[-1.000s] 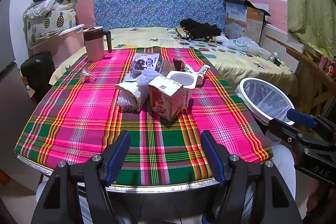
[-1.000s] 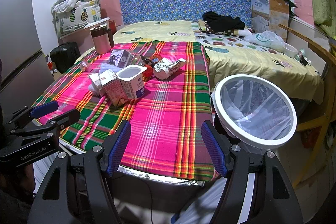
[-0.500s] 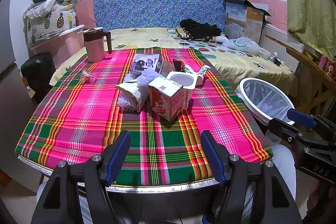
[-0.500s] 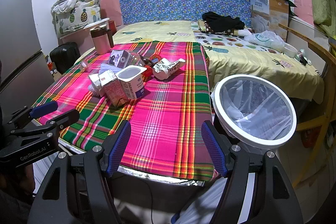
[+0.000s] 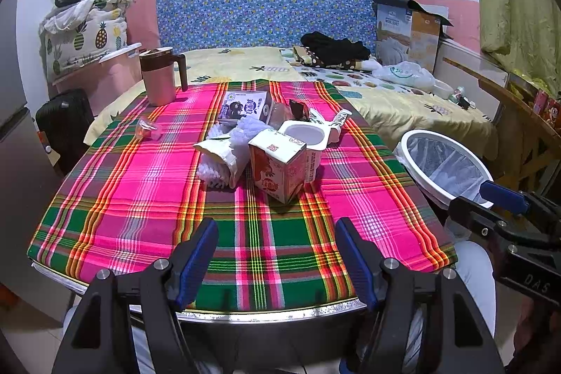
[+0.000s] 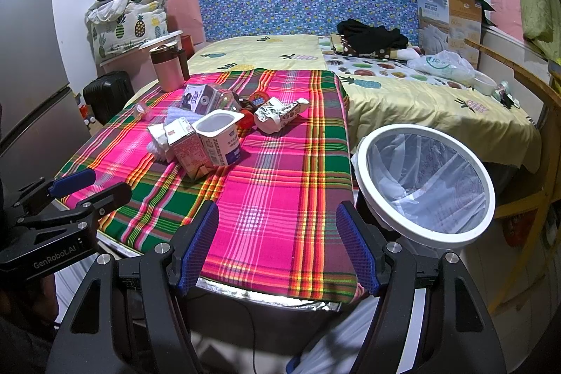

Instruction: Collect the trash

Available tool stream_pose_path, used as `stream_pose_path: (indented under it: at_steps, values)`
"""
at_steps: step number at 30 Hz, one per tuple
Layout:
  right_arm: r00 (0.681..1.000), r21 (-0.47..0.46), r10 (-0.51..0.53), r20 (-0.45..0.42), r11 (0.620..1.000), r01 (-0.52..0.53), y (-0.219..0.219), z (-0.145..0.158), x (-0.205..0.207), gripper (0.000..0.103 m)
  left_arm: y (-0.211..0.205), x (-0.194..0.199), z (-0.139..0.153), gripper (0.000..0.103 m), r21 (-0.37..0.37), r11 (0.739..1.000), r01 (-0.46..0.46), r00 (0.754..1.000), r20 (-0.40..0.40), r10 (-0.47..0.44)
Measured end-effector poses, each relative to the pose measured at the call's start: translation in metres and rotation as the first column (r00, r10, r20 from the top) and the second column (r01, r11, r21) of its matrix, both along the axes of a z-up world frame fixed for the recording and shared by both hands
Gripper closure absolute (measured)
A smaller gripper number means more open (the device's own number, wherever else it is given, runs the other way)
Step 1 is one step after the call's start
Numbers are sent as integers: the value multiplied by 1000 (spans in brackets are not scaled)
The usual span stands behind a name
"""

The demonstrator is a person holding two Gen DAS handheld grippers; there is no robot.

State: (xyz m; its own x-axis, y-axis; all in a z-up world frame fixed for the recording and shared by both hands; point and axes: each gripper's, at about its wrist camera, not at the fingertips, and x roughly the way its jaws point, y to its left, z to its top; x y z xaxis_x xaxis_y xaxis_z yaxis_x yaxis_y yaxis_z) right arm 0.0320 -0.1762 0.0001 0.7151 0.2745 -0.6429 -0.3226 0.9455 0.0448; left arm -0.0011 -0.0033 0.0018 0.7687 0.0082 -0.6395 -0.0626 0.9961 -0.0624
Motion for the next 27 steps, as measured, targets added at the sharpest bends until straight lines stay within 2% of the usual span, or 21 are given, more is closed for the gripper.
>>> stream_pose_path:
  at_steps: [15,21,27]
  values:
    - [1000,3,4,-2,1000,-4,1,2,1,32,-1,0,2,34,-2,1000,0,1000,-1,0]
    - [1000,4,7,-8,1000,-7,2,1,2,32,6,6,6,34,-6,1000,3,1000,-7,-3]
    - [1000,13,25,-12,1000,-25,7,-1,13,32,20,20,-3,34,-30,1000,3,1000,-11,-3]
